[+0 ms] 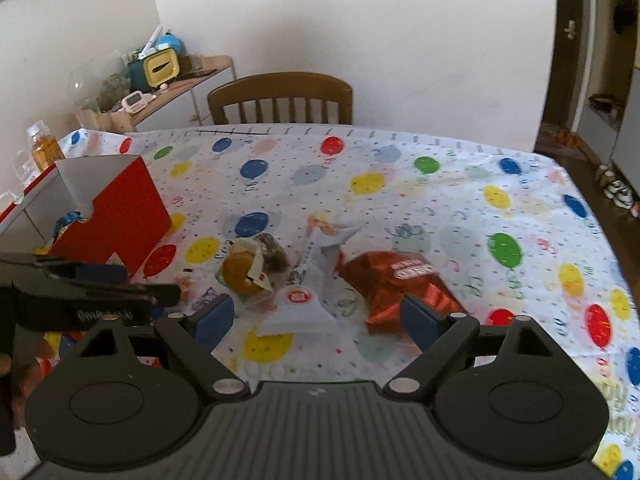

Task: Organize snacks
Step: 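Move both tools back to the table toward the clear candy and white packet, then grasp the small clear-wrapped candy with the left gripper while the right grasps the white packet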

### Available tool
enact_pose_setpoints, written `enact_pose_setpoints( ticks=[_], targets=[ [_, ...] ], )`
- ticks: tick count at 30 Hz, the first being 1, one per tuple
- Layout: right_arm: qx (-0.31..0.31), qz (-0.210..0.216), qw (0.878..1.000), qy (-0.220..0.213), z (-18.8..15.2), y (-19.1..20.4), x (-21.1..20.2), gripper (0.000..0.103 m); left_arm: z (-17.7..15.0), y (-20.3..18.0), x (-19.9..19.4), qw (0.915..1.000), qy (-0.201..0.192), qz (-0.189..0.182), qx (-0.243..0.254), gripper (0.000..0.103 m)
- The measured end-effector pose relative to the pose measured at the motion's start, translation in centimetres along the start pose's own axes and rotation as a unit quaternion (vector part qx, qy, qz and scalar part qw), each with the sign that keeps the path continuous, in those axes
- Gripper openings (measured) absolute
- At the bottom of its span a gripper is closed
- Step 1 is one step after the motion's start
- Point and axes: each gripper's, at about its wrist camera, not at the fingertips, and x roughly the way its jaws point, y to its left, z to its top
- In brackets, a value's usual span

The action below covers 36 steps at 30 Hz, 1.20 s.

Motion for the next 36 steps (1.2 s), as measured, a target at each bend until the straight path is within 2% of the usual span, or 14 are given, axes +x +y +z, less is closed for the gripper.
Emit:
enact_pose_setpoints(
  ticks=[2,5,7,11,13,16,19,25,28,36],
  targets=[
    [-0.002,0.006,1.000,0.007,0.3,0.1,1.0,0.084,-0.1,-0.1,0.5,1.0000,0.004,0.004,0.003,0.061],
    [0.007,0.005,1.000,0.018,0.6,-0.2,2.4,0.083,0.0,-0.1,1.2,0.9999,0.010,0.009,-0.007,0.056],
    [0.018,0.006,1.000,0.024,0.9,-0.3,3.3,0.070,0.1,0.1,1.8,0.9996,0.017,0.011,-0.018,0.051],
    [0.028,0.007,0.999,0.032,1.4,-0.5,4.8,0.066,0.2,0.5,2.7,0.9991,0.024,0.011,-0.033,0.045],
    [0.028,0.009,0.999,0.036,1.6,-0.3,5.4,0.061,0.3,0.7,3.1,0.9989,0.026,0.010,-0.037,0.039],
    [0.028,0.006,0.999,0.036,1.8,0.0,6.3,0.058,0.3,1.0,3.7,0.9986,0.033,0.012,-0.040,0.030],
    [0.036,0.003,0.999,0.040,1.9,-0.1,7.1,0.050,0.2,1.4,4.1,0.9980,0.039,0.012,-0.048,0.028],
    [0.041,0.001,0.998,0.048,2.2,0.1,8.4,0.041,0.6,1.5,4.8,0.9974,0.047,0.002,-0.055,0.025],
    [0.043,-0.002,0.998,0.053,2.1,0.1,8.8,0.033,0.8,1.6,5.3,0.9971,0.052,0.000,-0.055,0.017],
    [0.044,0.000,0.998,0.051,1.9,0.3,8.7,0.019,0.9,1.8,5.5,0.9968,0.054,-0.007,-0.058,0.015]
  ],
)
